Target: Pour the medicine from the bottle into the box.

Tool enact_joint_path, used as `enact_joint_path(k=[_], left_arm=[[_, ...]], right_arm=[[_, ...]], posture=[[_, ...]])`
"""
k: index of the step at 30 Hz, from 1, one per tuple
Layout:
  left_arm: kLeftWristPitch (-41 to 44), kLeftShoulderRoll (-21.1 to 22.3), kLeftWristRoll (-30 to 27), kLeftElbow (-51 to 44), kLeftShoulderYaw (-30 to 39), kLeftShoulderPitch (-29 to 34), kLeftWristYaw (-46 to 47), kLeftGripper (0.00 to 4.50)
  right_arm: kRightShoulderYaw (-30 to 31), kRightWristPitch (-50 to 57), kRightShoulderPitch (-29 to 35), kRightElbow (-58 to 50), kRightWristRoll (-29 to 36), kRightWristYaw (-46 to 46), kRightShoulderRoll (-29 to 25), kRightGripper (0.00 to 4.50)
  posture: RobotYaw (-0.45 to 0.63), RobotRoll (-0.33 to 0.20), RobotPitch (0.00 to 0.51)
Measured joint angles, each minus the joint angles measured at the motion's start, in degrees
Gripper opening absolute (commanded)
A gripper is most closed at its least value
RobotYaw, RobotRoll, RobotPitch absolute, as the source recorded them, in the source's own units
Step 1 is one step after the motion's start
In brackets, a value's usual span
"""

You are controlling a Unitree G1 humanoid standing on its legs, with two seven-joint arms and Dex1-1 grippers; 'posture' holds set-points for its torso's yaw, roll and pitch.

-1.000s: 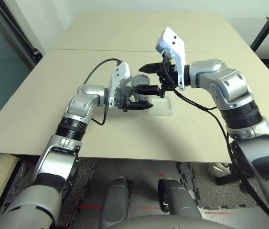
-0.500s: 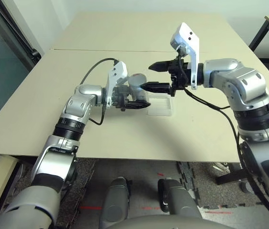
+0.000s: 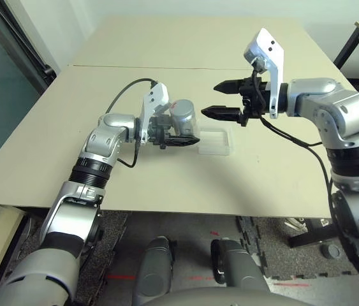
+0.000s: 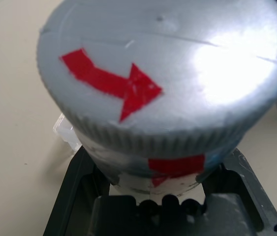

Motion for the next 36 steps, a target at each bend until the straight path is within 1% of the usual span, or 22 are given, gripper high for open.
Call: enact_joint_path(k=[5,9,18,25,30,32,34,35,36], left_arm=[[-0.3,-0.1,0.0,0.6,0.0,-0.1,0.0,2.67],[-0.5,-0.5,0.0,0.6,0.0,-0.3,0.0,2.67],[-0.7,-1.6,0.0,0.6,-0.2,-0.4,0.0,2.67],[-0.7,-1.7,0.0,0.6,-0.2,-0.4,0.0,2.67],[-0.7,-1.7,0.0,0.6,-0.2,-0.4,-0.3,2.67],[-0.7,-1.7,0.1,0.6,-0.2,-0.4,-0.4,2.67],[-0.7,-1.7,0.1,0.6,-0.2,-0.4,-0.4,2.67],[-0.7,-1.7,0.1,0.6,-0.2,-0.4,-0.3,2.67],[-0.7,-1.7,0.1,0.6,-0.2,-0.5,-0.3,2.67]], right_arm=[[0.0,1.7,0.0,-1.0,1.6,0.0,1.1,4.50],[0.8,1.7,-1.1,-0.7,1.5,-0.8,3.0,4.50],[4.7,0.2,-5.2,4.1,-1.2,-1.7,6.6,4.50],[6.7,-1.4,-6.2,7.2,-3.6,-1.6,7.8,4.50],[6.8,-2.6,-6.7,8.6,-4.7,-1.6,8.5,4.50],[6.8,-3.0,-6.8,9.1,-5.1,-1.6,8.8,4.10],[6.8,-3.0,-6.8,9.3,-5.1,-1.5,9.2,3.57],[6.9,-3.0,-6.8,9.2,-5.0,-1.3,9.5,3.14],[7.0,-3.0,-6.8,9.2,-5.0,-1.1,9.7,2.81]], posture=[[0.04,0.000,0.089],[0.04,0.000,0.087],[0.04,0.000,0.083],[0.05,0.000,0.081],[0.05,0.000,0.079],[0.05,0.000,0.079],[0.05,0.000,0.079],[0.04,0.000,0.078],[0.04,0.000,0.078]])
